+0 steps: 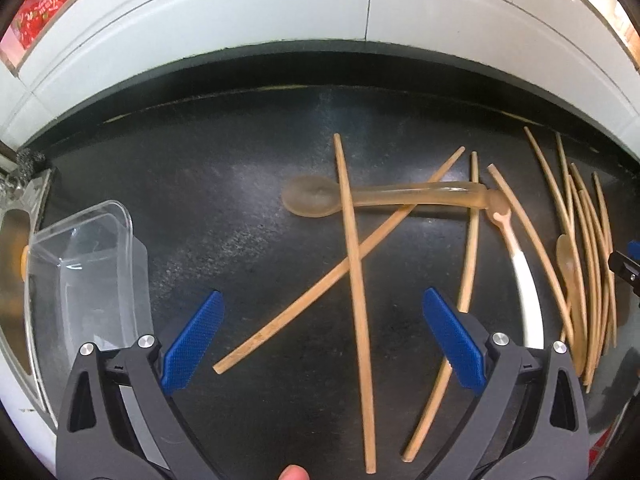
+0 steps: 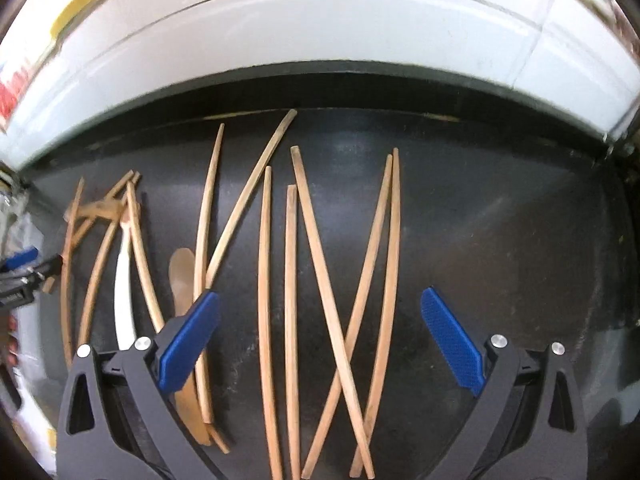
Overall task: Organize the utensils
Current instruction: 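Move both tools forward toward the scattered wooden chopsticks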
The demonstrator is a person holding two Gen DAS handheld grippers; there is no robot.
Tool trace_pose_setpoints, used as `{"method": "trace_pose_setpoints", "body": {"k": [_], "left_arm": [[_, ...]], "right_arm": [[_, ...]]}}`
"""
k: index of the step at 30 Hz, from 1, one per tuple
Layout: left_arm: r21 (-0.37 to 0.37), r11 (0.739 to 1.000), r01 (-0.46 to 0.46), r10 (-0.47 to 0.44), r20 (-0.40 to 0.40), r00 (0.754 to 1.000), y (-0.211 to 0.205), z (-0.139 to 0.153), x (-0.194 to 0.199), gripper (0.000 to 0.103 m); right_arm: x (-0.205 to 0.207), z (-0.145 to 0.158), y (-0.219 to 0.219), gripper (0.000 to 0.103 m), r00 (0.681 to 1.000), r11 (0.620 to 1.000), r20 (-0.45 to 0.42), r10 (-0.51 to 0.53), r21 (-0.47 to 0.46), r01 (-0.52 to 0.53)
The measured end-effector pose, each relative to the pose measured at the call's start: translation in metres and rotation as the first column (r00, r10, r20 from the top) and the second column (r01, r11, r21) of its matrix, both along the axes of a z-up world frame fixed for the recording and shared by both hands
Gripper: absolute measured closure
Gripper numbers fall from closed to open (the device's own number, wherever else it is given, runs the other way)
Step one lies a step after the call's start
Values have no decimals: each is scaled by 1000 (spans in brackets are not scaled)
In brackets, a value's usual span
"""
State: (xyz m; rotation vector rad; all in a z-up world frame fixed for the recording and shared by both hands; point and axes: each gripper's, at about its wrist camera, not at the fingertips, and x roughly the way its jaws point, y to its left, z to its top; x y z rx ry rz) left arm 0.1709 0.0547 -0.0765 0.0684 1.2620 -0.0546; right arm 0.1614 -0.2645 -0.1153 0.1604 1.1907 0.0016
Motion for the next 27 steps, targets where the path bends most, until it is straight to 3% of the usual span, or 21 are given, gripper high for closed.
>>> {"method": "trace_pose_setpoints", "body": {"k": [3,7,10,13,22,27], "left_arm": [[-68,998,3,-3,5,1000,0,4,-4,6],[-93,995,-29,28,-12,1000,-1,2,-14,6],[-91,994,-53,52,-18,998,-4,-2,-24,6],[-83,994,-68,66,-34,997,-9,-8,-29,6],[-52,995,-86,83,-66,994,-21,-21,-31,6],[-35,995,-94,89,-112,990,-30,-42,-21,6]], "right_arm": [[-7,-4,-21,5,999,998,-17,-52,43,52],[-15,-13,-33,5,994,995,-56,-96,-15,95],[-22,-13,-34,5,994,993,-39,-105,-66,102],[-27,-12,-28,5,996,990,-22,-85,-111,82],[-24,-3,10,5,997,997,61,56,-59,-52],[-7,-12,11,5,994,995,48,94,-22,-93]]}}
